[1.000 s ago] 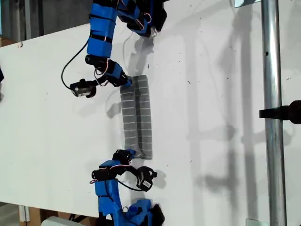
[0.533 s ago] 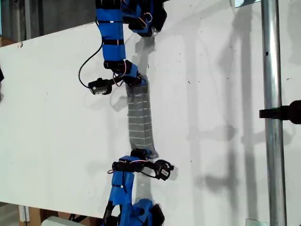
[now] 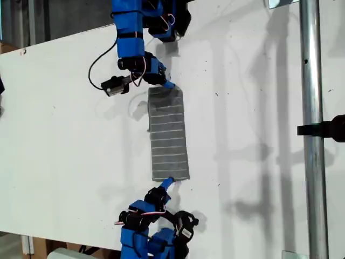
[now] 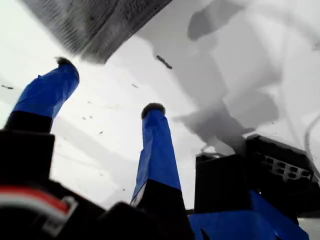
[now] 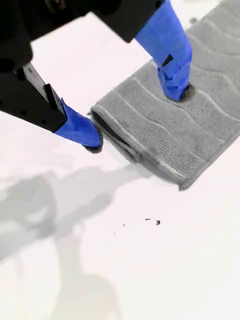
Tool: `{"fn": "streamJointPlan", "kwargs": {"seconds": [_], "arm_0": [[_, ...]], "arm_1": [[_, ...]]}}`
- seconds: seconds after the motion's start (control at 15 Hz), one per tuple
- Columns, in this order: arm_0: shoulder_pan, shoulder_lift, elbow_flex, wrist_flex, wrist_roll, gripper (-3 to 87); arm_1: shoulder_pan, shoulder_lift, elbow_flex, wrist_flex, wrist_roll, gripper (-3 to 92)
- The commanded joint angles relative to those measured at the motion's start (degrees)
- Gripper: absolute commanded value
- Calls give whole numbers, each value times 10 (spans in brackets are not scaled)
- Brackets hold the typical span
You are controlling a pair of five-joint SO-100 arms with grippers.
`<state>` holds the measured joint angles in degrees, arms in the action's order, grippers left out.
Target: Grasp corners of a towel and fold twice.
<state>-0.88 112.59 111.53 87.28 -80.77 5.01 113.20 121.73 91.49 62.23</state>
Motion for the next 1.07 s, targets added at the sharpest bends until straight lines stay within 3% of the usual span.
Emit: {"fn": "streamJointPlan", "kwargs": {"seconds": [0.0,0.13,0.2,0.27,0.33,0.53,0.73,1.0], "arm_0": [[34,213,116,-18,-34,244],[73,444,311,-134,-62,264],[90,585,436,-207,-66,241],[102,742,544,-235,-74,226],[107,871,623,-211,-75,218],[102,867,662,-177,-83,236],[84,867,672,-135,-79,217],[85,867,672,-135,-85,200]], "arm_1": [[-14,198,18,66,27,287],[-27,329,65,60,63,247],[-28,335,78,51,76,252],[-22,332,98,19,84,302],[-11,348,134,-36,89,348],[45,312,195,-149,84,434],[105,156,176,-241,71,438],[126,-181,34,-324,36,455]]}}
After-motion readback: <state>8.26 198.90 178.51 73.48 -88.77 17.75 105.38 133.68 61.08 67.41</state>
